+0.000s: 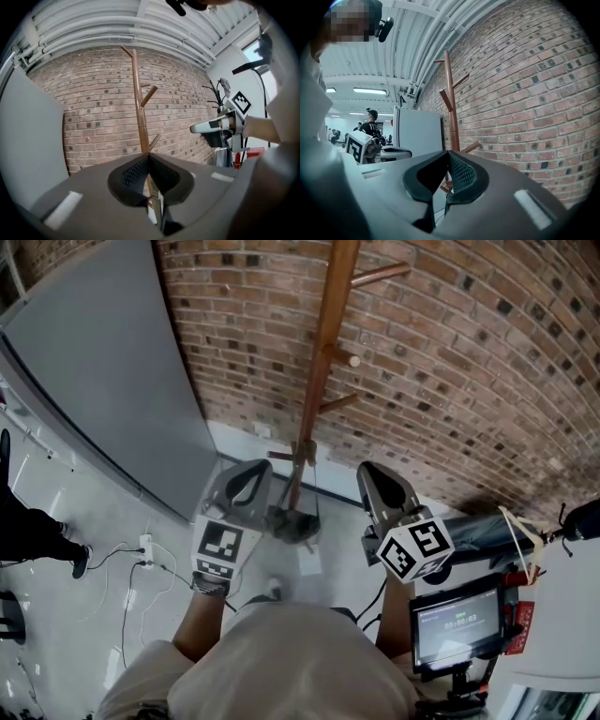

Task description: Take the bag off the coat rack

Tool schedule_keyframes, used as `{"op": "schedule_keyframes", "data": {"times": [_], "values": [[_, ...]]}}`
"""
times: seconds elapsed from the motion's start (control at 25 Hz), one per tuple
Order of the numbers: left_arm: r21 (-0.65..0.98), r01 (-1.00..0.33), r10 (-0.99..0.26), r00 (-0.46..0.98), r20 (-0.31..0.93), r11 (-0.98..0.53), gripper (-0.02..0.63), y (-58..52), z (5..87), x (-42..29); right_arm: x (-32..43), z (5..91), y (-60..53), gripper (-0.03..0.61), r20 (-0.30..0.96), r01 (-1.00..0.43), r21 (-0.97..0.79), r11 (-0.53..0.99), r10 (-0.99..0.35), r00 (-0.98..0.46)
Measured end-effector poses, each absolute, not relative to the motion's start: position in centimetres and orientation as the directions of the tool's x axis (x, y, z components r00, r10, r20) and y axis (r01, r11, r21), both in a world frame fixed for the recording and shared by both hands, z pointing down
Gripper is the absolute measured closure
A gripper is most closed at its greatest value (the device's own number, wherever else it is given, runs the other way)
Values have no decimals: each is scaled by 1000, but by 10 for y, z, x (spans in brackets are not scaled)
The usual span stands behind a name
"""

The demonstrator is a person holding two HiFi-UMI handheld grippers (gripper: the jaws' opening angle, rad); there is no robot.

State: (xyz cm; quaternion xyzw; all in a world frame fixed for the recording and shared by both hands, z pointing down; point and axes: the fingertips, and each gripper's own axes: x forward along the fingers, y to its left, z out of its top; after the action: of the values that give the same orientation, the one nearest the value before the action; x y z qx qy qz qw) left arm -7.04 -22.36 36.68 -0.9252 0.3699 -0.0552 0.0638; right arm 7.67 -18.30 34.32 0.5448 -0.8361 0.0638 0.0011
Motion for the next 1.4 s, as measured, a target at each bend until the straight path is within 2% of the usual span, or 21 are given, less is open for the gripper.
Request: {"op": "schedule_keyframes", "data": {"times": [0.36,0.68,0.96,1.4], "values": [[-130,-679,-691,718,87,-722,614,-235,386,-66,79,364,-198,575,122,-908,-115,402,-902,-415],[-126,-743,-753,641,148,-658,614,-247,410,-59,92,397,-220,574,192,-887,-122,445,-867,-461],[-104,-751,-751,620,227,-652,612,-246,446,-39,93,427,-235,538,235,-841,-151,519,-808,-541],[-63,-725,-698,632,338,-686,560,-256,512,-22,66,477,-263,484,320,-775,-169,609,-709,-628]]}}
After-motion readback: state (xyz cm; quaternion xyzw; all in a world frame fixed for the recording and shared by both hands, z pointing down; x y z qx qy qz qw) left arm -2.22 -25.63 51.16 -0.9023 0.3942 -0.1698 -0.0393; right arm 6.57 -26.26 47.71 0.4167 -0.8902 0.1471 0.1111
